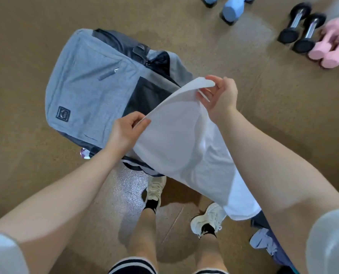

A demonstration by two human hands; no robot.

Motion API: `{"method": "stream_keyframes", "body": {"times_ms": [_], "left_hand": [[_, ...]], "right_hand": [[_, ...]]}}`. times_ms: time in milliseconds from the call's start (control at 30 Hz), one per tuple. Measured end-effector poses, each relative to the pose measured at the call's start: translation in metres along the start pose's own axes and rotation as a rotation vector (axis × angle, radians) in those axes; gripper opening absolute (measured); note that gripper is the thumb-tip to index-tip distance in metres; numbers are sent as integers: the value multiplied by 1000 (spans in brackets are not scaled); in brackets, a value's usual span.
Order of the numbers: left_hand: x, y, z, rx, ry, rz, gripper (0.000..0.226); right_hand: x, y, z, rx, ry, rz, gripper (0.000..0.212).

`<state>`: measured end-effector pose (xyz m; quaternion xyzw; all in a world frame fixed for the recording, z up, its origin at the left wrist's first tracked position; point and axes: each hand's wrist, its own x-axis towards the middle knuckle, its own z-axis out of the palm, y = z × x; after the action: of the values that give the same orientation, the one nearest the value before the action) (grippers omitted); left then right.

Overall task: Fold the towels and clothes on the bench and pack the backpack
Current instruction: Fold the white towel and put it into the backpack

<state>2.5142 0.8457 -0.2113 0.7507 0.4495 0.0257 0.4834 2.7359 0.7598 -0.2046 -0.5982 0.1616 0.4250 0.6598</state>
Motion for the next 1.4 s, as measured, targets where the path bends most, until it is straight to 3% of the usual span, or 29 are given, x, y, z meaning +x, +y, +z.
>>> {"method": "stream_keyframes", "body": {"times_ms": [67, 167, 200, 300, 467, 567, 767, 1033, 1233, 1300, 1400], "left_hand": [[4, -8, -8, -20, -72, -2, 12], [3, -20, -6, -40, -198, 0, 17], [1, -21, -3, -27, -221, 2, 19], [-4, -10, 8, 16, -252, 35, 17], [-15, 36, 39, 7, -454, 135, 18], [-27, 66, 72, 2, -597, 169, 15], [-62, 105, 158, -19, -727, 185, 16], [-108, 106, 282, 8, -878, 197, 13], [-99, 88, 336, 265, -1121, 79, 29], [-80, 81, 343, 378, -1056, 117, 30], [-42, 73, 340, 529, -707, 307, 24]], "right_hand": [[2, 3, 5, -119, 46, 44, 42], [0, 14, -4, -350, 134, 24, 15], [-1, 18, -13, -382, 148, 11, 17], [-8, 24, -41, -367, 186, 11, 46], [-29, 15, -92, -218, 252, 67, 36], [-49, 4, -128, -213, 255, 117, 37], [-66, -1, -216, -285, 392, 104, 39], [-39, 17, -338, -423, 480, 15, 26], [-2, 40, -395, -621, 585, -44, 16], [6, 50, -402, -696, 599, -41, 15], [9, 56, -404, -774, 619, -53, 18]]}}
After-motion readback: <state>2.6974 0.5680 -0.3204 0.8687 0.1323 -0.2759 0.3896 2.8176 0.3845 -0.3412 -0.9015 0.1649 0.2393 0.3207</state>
